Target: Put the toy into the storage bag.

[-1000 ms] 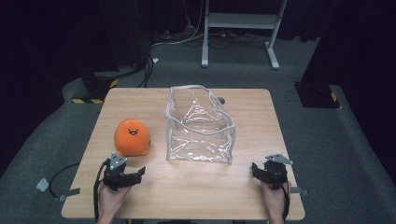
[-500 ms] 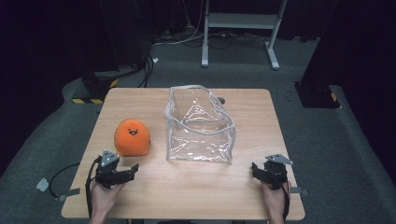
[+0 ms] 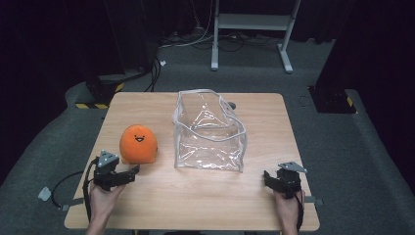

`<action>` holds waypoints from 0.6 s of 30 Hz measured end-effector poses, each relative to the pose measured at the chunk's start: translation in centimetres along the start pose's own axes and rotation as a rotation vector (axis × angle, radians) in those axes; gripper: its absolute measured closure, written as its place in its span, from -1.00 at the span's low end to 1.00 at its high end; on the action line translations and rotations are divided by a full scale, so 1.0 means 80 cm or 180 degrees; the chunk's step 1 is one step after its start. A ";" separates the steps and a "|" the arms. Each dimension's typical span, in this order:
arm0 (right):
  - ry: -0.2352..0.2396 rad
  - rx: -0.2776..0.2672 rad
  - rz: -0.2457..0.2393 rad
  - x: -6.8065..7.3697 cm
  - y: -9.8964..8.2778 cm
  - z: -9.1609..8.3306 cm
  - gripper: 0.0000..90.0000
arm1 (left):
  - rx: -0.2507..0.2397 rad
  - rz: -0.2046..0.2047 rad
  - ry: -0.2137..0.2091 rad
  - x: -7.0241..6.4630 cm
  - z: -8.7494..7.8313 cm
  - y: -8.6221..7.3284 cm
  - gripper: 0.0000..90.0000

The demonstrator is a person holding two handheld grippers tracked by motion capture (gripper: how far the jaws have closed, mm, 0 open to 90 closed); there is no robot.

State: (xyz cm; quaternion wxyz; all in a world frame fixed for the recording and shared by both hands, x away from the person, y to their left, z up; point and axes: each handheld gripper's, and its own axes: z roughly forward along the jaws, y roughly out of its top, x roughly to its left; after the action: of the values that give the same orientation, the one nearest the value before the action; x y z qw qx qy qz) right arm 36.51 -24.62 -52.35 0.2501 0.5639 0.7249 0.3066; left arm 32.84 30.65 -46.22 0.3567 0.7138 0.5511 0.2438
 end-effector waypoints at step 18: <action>0.0002 0.0000 -0.0001 0.000 0.000 0.000 -0.40 | -0.0044 -0.0093 0.0014 0.025 0.012 0.030 -0.68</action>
State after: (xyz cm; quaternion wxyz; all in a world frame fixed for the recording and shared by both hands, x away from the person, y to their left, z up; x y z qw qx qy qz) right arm 36.51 -24.62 -52.35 0.2499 0.5637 0.7251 0.3066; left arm 35.55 32.01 -45.08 0.3640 0.7027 0.5606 0.2440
